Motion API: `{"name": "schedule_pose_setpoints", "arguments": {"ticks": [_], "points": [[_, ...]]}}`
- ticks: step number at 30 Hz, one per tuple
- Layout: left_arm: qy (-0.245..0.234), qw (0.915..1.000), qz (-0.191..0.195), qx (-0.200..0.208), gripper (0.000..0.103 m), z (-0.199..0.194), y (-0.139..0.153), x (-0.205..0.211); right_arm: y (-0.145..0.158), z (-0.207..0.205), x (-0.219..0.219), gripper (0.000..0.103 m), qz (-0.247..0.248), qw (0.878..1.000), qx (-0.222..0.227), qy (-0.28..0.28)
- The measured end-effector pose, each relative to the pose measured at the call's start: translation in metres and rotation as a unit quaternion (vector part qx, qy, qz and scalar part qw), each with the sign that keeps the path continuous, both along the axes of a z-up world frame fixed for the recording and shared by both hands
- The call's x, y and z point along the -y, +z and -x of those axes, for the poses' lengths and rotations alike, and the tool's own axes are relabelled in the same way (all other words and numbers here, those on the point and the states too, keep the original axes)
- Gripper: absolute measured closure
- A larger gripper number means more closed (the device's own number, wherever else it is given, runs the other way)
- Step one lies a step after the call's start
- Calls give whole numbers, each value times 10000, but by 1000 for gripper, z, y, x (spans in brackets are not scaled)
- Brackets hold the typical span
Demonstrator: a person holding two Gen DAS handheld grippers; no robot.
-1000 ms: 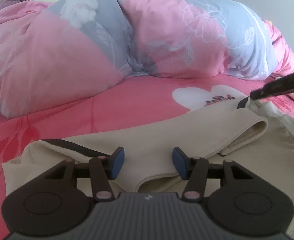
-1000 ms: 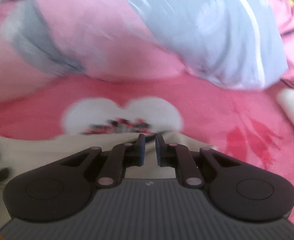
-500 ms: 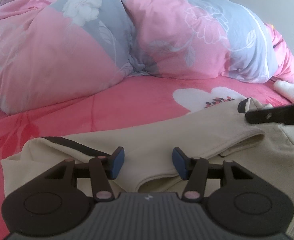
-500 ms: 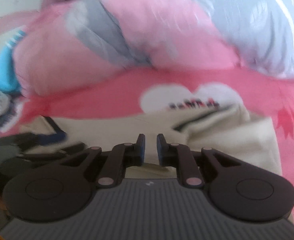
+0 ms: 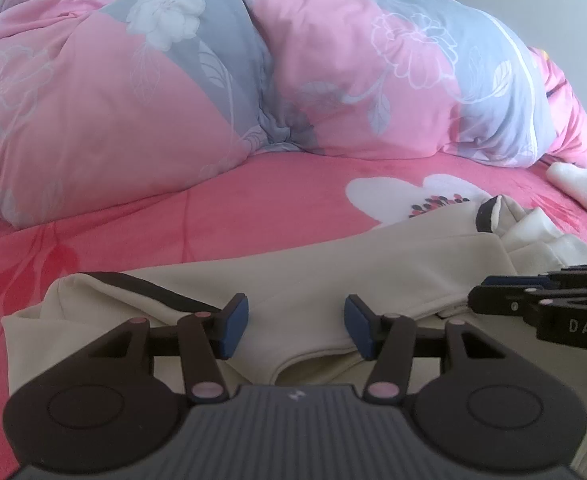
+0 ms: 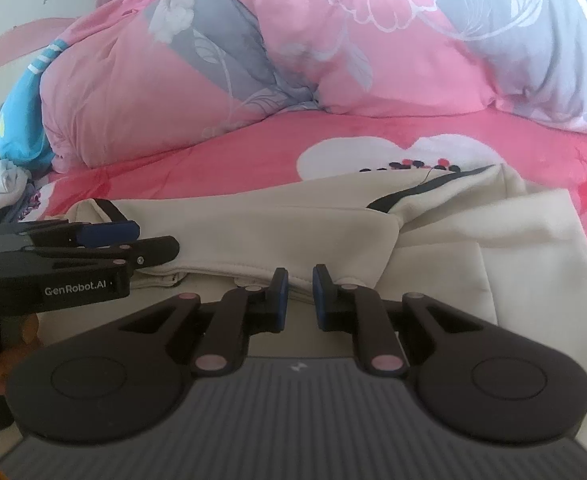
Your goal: Fold clothes
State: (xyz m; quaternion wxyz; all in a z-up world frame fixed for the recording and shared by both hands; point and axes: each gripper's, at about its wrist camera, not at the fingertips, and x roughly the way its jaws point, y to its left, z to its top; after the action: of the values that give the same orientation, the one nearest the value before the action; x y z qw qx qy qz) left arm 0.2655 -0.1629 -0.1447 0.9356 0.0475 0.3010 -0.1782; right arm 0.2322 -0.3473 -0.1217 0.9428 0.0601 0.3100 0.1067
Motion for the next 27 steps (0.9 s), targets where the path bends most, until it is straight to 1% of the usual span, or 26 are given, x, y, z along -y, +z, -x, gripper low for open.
{"name": "schedule_pose_setpoints", "arguments": {"ticks": [15,18,19,21,22,24,25,27], "points": [[29,10000,-90,29,48,0,-1,2,-3,2,2,91,-28,10000,68,3],[52,9997,-214,92,47,3,0,6,-2,1,0,91,44,10000,55,3],[60,9996,-255,128,46,4,1,7,0,1,-2,91,105,9999,25,9],[92,9996,-257,63,42,6,6,5,6,0,-5,89,222,9997,-48,28],[154,9995,-276,-29,31,8,11,3,12,1,-5,87,234,9996,-164,2],[320,9991,-258,-118,16,15,21,-2,23,9,-5,84,74,9995,-270,-110],[372,9990,-207,-119,16,21,26,-6,31,17,-6,84,-10,9997,-232,-104],[433,9988,-137,-156,16,34,36,-12,43,36,-10,83,-19,9999,-150,-22]]}}
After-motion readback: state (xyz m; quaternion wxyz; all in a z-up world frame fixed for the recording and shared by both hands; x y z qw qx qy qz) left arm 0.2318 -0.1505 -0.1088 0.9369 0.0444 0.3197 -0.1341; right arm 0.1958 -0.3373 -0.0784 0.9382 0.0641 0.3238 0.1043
